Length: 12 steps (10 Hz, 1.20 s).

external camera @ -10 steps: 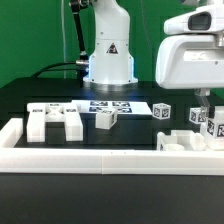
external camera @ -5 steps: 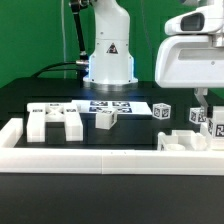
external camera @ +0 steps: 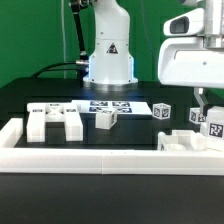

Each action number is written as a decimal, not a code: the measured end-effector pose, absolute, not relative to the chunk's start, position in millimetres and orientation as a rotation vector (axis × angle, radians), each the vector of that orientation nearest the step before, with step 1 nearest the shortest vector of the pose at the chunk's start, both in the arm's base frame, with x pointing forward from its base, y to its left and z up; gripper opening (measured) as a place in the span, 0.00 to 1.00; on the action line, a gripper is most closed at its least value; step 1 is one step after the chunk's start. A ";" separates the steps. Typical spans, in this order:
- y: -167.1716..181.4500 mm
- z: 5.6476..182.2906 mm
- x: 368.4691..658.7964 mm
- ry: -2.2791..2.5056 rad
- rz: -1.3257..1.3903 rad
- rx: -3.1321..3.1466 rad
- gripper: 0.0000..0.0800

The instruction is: Assemble chair

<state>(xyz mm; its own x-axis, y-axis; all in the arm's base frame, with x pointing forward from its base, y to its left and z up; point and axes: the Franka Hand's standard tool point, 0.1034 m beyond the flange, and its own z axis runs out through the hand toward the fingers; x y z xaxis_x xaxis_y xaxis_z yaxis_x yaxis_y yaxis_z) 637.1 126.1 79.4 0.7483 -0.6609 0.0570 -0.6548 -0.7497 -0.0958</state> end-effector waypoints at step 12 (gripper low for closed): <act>125.8 80.2 636.2 1.367 -0.121 -2.753 0.77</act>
Offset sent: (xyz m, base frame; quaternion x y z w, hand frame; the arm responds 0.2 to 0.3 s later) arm 0.0015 0.0092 -0.0086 -0.0274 0.0008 0.2325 0.9722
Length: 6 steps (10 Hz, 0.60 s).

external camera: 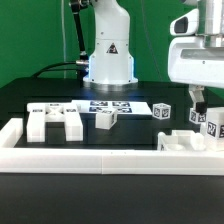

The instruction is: Assemble chair

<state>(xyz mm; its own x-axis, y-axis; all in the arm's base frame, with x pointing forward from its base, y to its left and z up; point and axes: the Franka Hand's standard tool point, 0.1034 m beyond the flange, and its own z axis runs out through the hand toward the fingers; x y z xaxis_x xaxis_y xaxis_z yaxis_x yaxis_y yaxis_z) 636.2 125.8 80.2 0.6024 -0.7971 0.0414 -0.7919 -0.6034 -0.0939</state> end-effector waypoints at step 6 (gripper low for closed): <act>129.6 79.7 635.8 0.503 -0.151 -3.055 0.81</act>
Offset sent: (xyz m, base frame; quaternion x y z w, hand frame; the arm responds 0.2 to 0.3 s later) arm 0.0003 0.0053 0.0022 0.0102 0.0043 -0.2673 0.9636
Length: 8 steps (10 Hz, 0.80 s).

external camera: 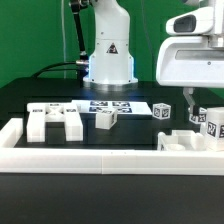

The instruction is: Assemble chair

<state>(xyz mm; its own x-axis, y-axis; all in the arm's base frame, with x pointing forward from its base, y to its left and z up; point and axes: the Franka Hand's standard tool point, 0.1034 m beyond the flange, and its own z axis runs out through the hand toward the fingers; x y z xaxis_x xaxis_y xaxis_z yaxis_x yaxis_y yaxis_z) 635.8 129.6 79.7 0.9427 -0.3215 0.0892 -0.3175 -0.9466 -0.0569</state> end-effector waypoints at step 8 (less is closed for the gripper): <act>126.5 79.6 636.7 -0.051 -0.161 -3.121 0.58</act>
Offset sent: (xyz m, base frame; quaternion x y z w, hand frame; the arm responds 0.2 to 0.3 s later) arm 0.0017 0.0037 0.0037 -0.0004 -0.0038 -0.1933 0.9811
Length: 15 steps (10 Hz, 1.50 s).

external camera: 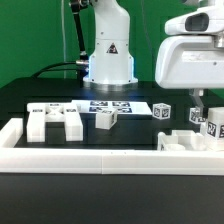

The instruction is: Assemble chair

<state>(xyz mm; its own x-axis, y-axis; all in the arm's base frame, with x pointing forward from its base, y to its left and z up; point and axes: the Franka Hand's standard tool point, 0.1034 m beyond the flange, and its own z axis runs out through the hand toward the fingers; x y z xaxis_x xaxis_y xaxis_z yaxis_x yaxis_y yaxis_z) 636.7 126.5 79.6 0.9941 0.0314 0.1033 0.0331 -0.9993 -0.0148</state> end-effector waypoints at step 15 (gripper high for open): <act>128.3 78.2 634.4 1.687 -0.105 -2.561 0.36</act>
Offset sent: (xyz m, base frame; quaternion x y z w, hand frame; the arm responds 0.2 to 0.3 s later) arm 0.0000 0.0000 0.0000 0.0000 0.0000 0.1938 0.9810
